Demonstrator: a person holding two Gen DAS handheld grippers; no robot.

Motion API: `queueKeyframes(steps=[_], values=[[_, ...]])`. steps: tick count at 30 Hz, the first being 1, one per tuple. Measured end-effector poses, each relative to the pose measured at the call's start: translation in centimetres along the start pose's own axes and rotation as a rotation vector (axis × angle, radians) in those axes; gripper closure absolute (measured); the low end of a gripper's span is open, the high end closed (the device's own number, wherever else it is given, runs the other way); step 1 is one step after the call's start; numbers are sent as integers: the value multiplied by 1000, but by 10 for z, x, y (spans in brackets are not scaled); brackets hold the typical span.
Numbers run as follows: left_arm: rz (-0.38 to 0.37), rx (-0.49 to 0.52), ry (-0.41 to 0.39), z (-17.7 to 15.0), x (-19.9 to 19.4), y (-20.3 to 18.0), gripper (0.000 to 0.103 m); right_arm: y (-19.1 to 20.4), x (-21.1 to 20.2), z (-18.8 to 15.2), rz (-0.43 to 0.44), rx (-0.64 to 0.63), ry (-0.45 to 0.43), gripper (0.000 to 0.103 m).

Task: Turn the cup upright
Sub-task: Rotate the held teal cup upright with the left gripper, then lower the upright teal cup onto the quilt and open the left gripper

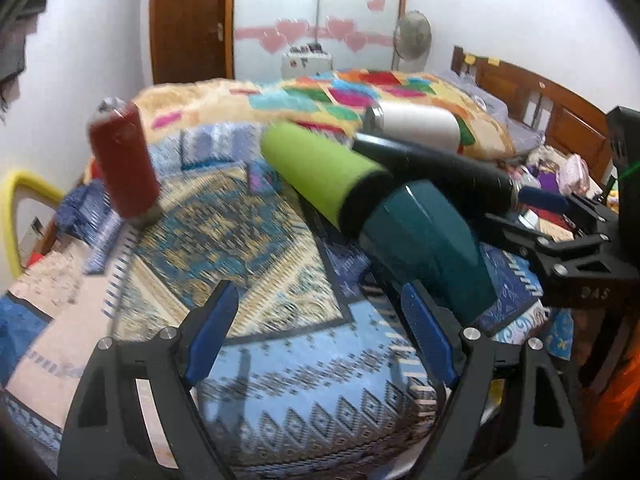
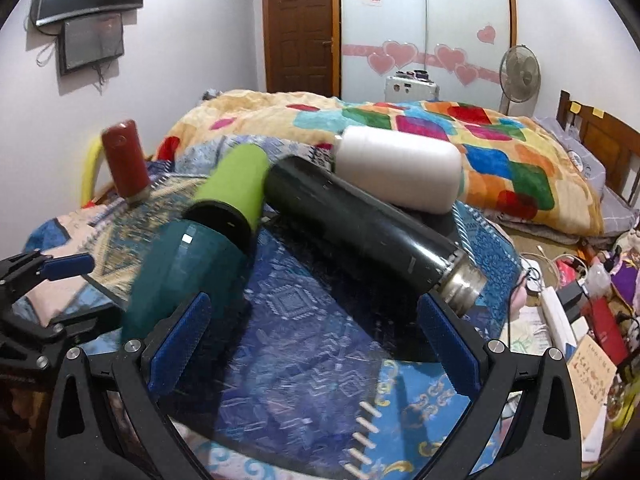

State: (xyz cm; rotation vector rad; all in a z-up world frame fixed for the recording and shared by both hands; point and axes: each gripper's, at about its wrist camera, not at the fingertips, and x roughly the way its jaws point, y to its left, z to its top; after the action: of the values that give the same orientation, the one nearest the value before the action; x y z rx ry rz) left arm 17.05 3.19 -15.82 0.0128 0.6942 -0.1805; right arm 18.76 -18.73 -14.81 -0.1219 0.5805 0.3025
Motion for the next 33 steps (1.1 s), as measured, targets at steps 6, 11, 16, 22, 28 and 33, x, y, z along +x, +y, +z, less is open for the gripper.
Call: queueKeyframes(steps=[6, 11, 16, 22, 28, 33], values=[[53, -4, -83, 8, -22, 12, 19, 21, 0, 12, 54, -32, -10, 0], [64, -12, -99, 4, -24, 17, 19, 32, 17, 14, 108, -16, 33, 0], [48, -31, -93, -2, -20, 23, 19, 41, 38, 12, 107, -28, 100, 2], [39, -20, -99, -6, -18, 23, 19, 41, 56, 10, 152, 10, 186, 14], [29, -14, -104, -6, -18, 22, 19, 43, 64, 9, 189, 26, 218, 24], [30, -11, -107, -4, -19, 21, 19, 45, 59, 10, 189, 28, 192, 27]])
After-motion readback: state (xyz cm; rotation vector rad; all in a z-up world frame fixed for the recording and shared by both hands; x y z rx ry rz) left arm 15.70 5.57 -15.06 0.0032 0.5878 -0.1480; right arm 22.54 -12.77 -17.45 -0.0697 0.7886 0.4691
